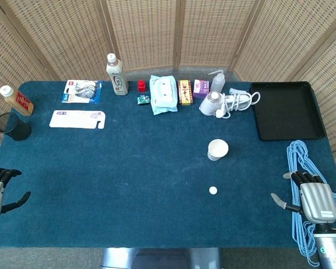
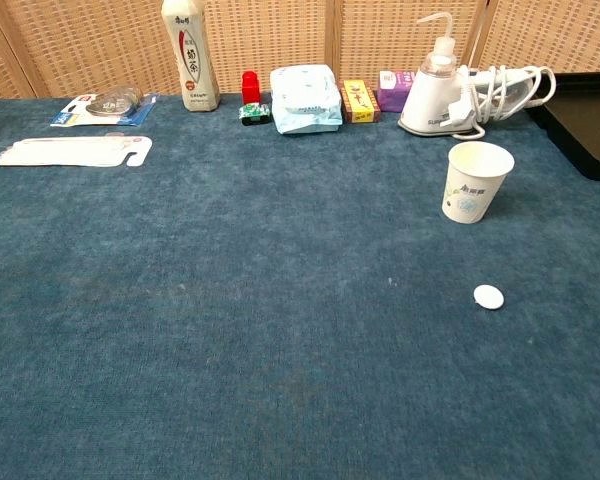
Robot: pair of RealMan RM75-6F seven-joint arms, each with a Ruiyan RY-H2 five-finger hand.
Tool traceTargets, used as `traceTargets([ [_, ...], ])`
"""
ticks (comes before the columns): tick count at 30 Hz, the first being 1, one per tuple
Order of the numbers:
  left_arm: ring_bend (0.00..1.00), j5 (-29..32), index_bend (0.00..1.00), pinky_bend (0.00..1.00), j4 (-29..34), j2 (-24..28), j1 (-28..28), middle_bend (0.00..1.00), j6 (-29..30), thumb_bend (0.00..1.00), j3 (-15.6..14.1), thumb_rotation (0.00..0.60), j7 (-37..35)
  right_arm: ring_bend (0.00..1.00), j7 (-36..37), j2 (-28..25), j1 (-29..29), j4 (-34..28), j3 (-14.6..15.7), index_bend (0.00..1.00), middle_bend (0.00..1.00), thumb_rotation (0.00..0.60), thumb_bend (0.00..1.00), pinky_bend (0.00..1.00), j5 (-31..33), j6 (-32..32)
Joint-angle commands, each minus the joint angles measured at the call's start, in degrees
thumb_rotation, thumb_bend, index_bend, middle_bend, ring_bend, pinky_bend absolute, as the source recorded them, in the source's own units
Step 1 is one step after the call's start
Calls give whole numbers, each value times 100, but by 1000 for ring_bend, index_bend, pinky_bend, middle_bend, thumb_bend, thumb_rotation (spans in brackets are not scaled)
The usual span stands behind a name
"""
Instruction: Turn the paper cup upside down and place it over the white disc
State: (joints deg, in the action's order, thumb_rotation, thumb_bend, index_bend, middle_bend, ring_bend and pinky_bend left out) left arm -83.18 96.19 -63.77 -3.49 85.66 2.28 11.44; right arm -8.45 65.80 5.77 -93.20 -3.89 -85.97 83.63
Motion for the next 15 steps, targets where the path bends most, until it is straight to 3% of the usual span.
traceTargets([
  [1, 260, 26, 326, 299, -7, -15, -17, 395, -57, 231, -10, 340, 16, 366, 1, 7, 3, 13, 1, 356, 379, 115, 293, 352, 18, -12],
  [15, 260, -40, 327, 299, 74, 0, -54, 395, -48, 231, -2, 348, 72, 342, 93, -104, -15, -47, -16, 338, 367, 116, 293, 346, -22, 70],
])
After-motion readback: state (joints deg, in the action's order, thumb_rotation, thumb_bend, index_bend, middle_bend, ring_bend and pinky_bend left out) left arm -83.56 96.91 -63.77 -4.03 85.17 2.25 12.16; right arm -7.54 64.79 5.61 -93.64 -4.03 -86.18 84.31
